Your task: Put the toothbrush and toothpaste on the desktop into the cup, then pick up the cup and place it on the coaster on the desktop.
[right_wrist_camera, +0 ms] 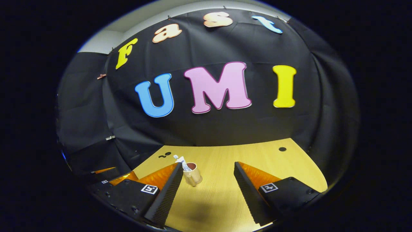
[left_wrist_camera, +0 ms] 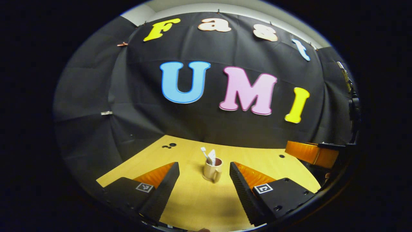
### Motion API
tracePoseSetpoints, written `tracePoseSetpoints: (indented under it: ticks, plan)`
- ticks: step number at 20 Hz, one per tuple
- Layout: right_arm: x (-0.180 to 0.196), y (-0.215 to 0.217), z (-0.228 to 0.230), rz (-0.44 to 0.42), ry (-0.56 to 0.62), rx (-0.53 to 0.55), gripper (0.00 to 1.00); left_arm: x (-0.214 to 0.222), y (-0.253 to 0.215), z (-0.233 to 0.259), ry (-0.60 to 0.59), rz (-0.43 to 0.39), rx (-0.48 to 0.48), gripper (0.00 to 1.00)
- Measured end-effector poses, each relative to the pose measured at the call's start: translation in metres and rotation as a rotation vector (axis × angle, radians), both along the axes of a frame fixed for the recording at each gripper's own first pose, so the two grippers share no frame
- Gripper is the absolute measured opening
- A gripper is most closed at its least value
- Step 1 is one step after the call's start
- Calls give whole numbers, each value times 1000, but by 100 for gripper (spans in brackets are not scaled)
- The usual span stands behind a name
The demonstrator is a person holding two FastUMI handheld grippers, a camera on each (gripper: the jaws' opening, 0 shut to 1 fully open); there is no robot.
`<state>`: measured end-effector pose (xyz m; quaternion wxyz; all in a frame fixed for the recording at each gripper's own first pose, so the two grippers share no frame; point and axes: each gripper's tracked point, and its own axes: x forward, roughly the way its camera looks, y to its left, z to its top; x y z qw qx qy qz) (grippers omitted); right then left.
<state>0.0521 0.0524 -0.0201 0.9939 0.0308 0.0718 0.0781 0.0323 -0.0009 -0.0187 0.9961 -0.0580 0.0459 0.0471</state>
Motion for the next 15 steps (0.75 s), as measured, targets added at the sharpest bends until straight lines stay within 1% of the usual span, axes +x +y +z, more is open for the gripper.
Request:
tracePoseSetpoints:
  ticks: [1, 3, 5, 8, 12, 15]
  plan:
    - [-14, 2, -4, -16, 0, 11, 98, -7, 1, 2, -9, -36, 22, 97]
    - [-32, 4, -9, -56, 0, 7, 98, -19, 10, 5, -23, -81, 55, 97]
    - [-45, -3, -12, -122, 0, -19, 98, -28, 13, 3, -16, -124, 46, 98]
    - [-64, 1, -16, -184, 5, -22, 98, -39, 16, -2, 4, -182, 41, 98]
    - [-87, -6, -22, -257, 6, -71, 98, -50, 26, -4, 9, -222, 33, 98]
    - [-96, -3, -22, -280, 9, -57, 98, -53, 33, -11, 25, -239, 67, 98]
